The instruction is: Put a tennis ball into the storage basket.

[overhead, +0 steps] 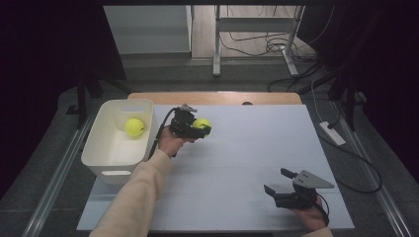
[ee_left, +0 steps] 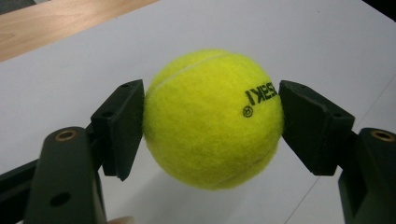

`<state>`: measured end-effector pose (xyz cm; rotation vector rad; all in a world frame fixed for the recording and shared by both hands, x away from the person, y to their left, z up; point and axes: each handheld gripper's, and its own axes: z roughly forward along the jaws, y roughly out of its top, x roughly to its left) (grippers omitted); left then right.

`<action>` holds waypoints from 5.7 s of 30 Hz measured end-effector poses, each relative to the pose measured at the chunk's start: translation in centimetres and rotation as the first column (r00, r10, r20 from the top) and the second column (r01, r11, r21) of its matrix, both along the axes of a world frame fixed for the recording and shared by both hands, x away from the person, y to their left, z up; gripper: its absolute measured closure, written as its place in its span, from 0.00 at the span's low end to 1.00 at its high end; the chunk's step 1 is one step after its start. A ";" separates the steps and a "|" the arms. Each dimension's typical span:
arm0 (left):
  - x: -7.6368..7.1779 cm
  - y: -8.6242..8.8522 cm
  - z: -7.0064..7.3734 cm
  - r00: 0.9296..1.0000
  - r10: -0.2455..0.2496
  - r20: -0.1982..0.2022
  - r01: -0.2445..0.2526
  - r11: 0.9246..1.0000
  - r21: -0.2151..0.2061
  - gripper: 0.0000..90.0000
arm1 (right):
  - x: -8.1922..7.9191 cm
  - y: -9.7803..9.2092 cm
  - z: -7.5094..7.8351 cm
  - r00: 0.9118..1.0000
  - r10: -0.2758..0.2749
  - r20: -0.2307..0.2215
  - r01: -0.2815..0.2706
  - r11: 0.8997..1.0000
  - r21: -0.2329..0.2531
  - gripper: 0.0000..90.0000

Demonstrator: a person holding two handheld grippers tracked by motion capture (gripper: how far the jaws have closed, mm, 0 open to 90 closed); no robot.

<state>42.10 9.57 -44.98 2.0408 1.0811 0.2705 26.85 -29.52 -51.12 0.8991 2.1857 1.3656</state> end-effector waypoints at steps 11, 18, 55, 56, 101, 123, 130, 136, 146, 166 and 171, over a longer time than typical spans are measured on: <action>-0.8 0.7 1.0 1.000 0.010 0.018 -0.010 1.000 -0.001 0.30 | 0.0 0.0 0.0 1.000 -0.003 0.003 0.003 1.000 0.003 0.13; -1.5 1.1 1.8 0.999 0.010 0.035 -0.010 1.000 -0.019 0.30 | -0.1 -0.1 0.1 1.000 -0.010 0.009 0.010 1.000 0.002 0.13; -4.1 3.1 5.5 0.991 0.011 0.133 0.003 0.994 -0.107 0.30 | -0.1 0.0 0.1 1.000 -0.009 0.006 0.009 1.000 -0.002 0.13; -4.2 3.1 5.6 0.991 0.011 0.136 0.004 0.994 -0.108 0.30 | -0.1 0.0 0.1 1.000 -0.009 0.007 0.009 1.000 -0.003 0.13; -6.2 6.1 8.3 0.975 0.049 0.217 -0.018 0.989 -0.145 0.30 | 0.0 0.0 0.1 1.000 -0.010 0.006 0.010 1.000 -0.004 0.13; -6.9 7.9 9.3 0.964 0.097 0.249 -0.059 0.986 -0.154 0.30 | -0.1 0.0 0.1 1.000 -0.013 0.009 0.013 1.000 0.000 0.13; -7.2 8.8 9.6 0.958 0.115 0.263 -0.076 0.985 -0.154 0.30 | -0.1 -0.1 0.1 1.000 -0.015 0.009 0.015 1.000 -0.003 0.13; -7.5 9.7 9.8 0.954 0.136 0.266 -0.098 0.984 -0.150 0.30 | -0.1 0.0 0.1 1.000 -0.013 0.011 0.013 1.000 -0.002 0.13; -8.0 11.3 9.6 0.949 0.174 0.263 -0.138 0.979 -0.147 0.30 | -0.1 0.0 0.1 1.000 -0.012 0.009 0.012 1.000 -0.004 0.13; -8.8 13.7 9.1 0.942 0.219 0.254 -0.191 0.973 -0.130 0.30 | -0.2 -0.1 0.1 1.000 -0.020 0.009 0.020 1.000 -0.005 0.13; -8.9 14.3 9.1 0.941 0.229 0.250 -0.204 0.972 -0.120 0.30 | -0.1 -0.1 0.1 1.000 -0.021 0.010 0.021 1.000 -0.005 0.13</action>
